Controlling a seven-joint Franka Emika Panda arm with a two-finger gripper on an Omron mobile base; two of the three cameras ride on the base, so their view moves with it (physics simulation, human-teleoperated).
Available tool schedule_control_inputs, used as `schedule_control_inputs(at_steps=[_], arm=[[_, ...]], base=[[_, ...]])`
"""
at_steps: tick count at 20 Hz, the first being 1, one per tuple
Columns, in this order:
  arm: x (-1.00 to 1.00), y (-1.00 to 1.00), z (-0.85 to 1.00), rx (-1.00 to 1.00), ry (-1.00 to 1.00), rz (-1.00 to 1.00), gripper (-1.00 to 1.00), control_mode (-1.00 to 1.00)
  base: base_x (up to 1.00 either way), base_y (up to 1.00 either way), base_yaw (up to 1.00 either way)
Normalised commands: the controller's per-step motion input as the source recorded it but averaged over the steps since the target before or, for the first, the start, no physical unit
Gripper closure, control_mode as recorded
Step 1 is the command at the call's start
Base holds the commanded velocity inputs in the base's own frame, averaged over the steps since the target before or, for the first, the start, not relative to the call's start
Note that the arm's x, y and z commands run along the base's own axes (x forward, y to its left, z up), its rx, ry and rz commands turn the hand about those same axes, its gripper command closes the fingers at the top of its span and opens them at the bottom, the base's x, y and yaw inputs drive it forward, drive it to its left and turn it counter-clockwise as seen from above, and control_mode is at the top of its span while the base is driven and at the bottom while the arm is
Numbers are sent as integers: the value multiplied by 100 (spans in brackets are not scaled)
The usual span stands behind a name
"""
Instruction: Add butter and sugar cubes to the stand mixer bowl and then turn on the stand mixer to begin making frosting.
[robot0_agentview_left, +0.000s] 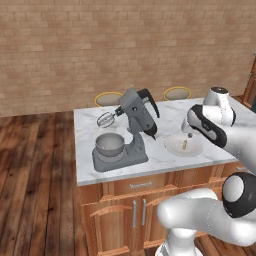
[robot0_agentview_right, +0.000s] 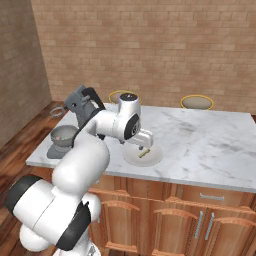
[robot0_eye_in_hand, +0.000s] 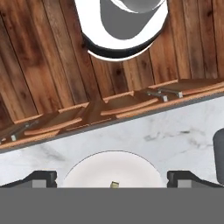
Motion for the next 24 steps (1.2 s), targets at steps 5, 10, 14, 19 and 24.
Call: schedule_control_inputs(at_steps=[5, 10, 14, 19, 24], arm=[[55, -13, -34, 0, 2, 0, -100, -100], [54, -11, -43, 0, 6, 0, -100, -100], [53, -7, -43, 0, 8, 0, -100, -100], [50, -10, -34, 0, 7, 0, -100, -100], [43, -21, -30, 3, 5, 0, -100, -100]], base=[[0, 0, 0], [0, 0, 0], [0, 0, 0], [0, 0, 0], [0, 0, 0]])
